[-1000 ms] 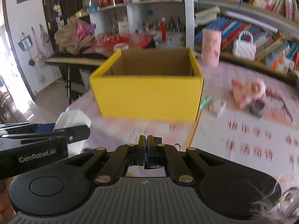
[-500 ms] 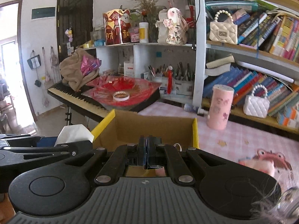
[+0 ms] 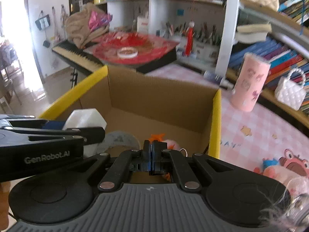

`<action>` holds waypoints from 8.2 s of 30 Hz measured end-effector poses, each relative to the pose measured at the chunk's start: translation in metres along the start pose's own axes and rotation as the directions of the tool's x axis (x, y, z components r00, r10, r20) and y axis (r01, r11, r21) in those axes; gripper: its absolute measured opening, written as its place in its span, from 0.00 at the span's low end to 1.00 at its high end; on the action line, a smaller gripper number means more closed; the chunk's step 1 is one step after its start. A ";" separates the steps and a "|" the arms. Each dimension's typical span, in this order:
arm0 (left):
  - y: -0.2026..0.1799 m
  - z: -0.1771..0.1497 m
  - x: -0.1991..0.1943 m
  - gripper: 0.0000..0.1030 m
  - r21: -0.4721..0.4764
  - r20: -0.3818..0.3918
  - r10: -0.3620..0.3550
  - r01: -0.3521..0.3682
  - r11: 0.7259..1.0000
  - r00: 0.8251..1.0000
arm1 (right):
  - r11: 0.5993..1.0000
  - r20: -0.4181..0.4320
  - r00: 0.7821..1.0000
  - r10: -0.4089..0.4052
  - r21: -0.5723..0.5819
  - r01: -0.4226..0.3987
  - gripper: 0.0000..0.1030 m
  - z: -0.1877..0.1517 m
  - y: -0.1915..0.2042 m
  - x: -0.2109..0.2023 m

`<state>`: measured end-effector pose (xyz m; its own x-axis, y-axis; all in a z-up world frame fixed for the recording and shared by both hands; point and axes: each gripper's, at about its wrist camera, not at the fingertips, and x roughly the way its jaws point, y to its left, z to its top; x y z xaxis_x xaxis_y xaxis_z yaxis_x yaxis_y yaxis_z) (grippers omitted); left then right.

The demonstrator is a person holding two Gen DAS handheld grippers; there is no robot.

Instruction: Organize objects

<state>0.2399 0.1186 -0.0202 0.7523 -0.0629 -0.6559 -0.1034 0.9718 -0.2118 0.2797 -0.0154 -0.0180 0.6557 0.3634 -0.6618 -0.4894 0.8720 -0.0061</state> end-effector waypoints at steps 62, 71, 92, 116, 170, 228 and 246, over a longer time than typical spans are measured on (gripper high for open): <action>0.031 -0.096 -0.127 0.92 0.094 0.110 0.149 -0.159 0.983 0.983 | 0.966 0.037 0.970 -0.242 0.100 0.237 0.82 -0.096 0.065 -0.104; 0.040 -0.118 -0.144 0.97 0.109 0.061 0.164 -0.170 0.979 0.985 | 0.947 0.000 0.957 -0.289 0.145 0.286 0.95 -0.122 0.083 -0.122; 0.014 -0.135 -0.153 0.98 0.208 0.031 0.036 -0.042 0.977 0.999 | 0.872 -0.049 0.909 -0.414 0.265 0.411 1.00 -0.166 0.073 -0.168; -0.079 -0.144 -0.119 0.98 0.357 -0.072 -0.135 0.151 0.922 0.988 | 0.723 -0.165 0.815 -0.555 0.389 0.571 1.00 -0.212 0.004 -0.208; -0.241 -0.094 0.026 0.67 0.463 -0.057 0.029 0.001 0.886 0.998 | 0.966 -0.085 0.975 -0.204 0.142 0.214 0.56 -0.132 -0.235 -0.021; -0.089 -0.096 -0.075 0.27 0.100 -0.055 -0.074 0.080 0.992 0.996 | 0.983 -0.016 0.993 -0.114 0.144 0.115 0.55 -0.142 -0.075 -0.145; 0.017 -0.119 -0.145 0.27 0.076 -0.009 -0.028 0.029 0.997 1.000 | 0.998 0.000 0.999 -0.035 0.061 0.035 0.55 -0.138 0.065 -0.148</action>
<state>0.0516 0.1177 -0.0147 0.7489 -0.0926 -0.6562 -0.0320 0.9840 -0.1753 0.0715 -0.0578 -0.0235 0.6723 0.3331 -0.6611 -0.4306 0.9024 0.0167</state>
